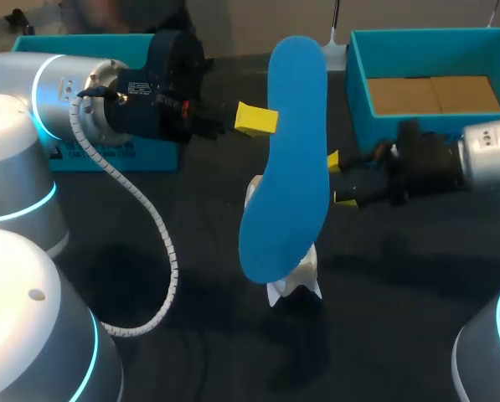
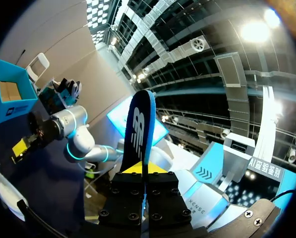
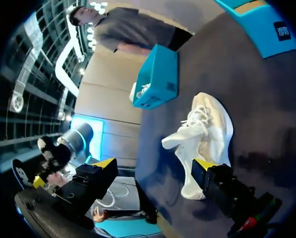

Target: Take the shoe out of the shoebox, open the shoe tongue, remove and reinsert the insole, then place the shoe into the shoebox

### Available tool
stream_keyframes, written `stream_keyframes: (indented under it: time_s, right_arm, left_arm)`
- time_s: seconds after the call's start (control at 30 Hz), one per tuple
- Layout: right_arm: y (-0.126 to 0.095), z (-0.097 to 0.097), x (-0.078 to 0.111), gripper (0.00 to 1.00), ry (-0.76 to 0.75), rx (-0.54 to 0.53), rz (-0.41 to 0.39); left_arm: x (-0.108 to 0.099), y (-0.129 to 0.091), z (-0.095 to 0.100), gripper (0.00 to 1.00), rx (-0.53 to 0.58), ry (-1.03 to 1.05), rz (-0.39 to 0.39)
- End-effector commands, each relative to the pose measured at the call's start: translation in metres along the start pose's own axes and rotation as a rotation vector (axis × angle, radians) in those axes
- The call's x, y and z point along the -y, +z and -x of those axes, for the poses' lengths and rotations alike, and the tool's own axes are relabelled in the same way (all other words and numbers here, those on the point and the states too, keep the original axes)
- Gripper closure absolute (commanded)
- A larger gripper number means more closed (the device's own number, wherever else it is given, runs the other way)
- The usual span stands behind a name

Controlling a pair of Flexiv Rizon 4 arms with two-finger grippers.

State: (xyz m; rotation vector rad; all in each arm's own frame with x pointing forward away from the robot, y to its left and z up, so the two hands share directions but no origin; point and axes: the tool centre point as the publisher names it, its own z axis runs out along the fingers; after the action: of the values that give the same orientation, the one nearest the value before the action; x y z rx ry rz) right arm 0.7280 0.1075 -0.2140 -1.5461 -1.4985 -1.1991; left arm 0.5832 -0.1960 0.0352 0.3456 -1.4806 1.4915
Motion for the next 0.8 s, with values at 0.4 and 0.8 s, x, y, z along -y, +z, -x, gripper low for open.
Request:
stream_keyframes:
  time_s: [0.4, 0.8]
  right_arm:
    - [-0.028, -0.028, -0.002, 0.0, -0.004, -0.133, -0.108]
    - [-0.028, -0.028, -0.002, 0.0, -0.004, -0.133, -0.108]
  left_arm:
    - [-0.001, 0.0, 0.001, 1.0, -0.001, 0.001, -0.002]
    - [-0.003, -0.006, 0.001, 1.0, 0.025, 0.166, 0.087]
